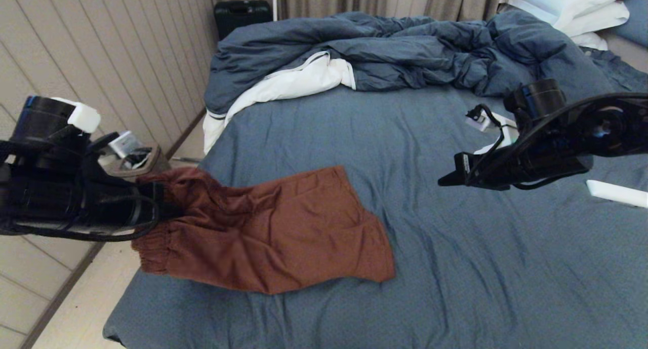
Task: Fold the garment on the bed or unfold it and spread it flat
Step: Fold the brown shorts
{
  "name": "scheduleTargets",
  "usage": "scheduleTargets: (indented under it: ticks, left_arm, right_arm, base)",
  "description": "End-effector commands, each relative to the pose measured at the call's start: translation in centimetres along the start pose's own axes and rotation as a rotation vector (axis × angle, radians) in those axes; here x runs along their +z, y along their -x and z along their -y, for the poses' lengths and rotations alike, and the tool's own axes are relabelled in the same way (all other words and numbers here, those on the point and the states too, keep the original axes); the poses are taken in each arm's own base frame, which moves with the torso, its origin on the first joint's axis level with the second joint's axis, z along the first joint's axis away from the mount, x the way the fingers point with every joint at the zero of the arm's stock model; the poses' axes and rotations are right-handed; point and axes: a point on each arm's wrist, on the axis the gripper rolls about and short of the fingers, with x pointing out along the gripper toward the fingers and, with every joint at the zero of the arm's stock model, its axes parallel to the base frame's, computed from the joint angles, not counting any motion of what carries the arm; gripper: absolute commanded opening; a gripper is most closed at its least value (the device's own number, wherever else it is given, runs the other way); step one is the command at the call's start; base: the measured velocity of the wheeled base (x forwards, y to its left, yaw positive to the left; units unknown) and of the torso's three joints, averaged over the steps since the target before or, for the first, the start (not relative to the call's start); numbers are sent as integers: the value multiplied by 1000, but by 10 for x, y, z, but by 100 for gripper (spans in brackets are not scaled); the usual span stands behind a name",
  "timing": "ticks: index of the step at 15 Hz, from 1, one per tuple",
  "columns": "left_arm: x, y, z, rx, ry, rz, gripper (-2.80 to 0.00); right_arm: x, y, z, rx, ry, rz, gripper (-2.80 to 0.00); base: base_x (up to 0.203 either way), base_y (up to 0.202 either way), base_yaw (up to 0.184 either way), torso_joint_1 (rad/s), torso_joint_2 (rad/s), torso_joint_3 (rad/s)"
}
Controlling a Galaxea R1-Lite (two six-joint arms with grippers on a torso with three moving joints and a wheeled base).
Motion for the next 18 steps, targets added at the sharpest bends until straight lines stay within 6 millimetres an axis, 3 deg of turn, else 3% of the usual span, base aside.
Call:
scheduleTargets:
  ticks: [1,5,10,14,18]
  left_arm:
    - [11,-11,43,-68,-61,4,-280]
    - [24,-39,110,-138,-100,-25,-280]
    - [-6,-98,193,-217,-157,-142,-280]
    - [-28,-145,222,-206,-195,-196,-280]
    - [-19,-155,223,-165,-179,-141,-280]
  right_arm:
    - [1,0,1,0,-2,2,-280]
    - [2,1,1,-1,0,8,-280]
    - [3,2,5,-7,2,20,-280]
    - [4,1,6,-1,-1,17,-280]
    - [3,-1,6,-1,-1,13,-280]
  base:
    - [0,0,0,0,0,0]
    - [0,0,0,0,0,0]
    - [0,0,0,0,0,0]
    - [0,0,0,0,0,0]
    - [0,0,0,0,0,0]
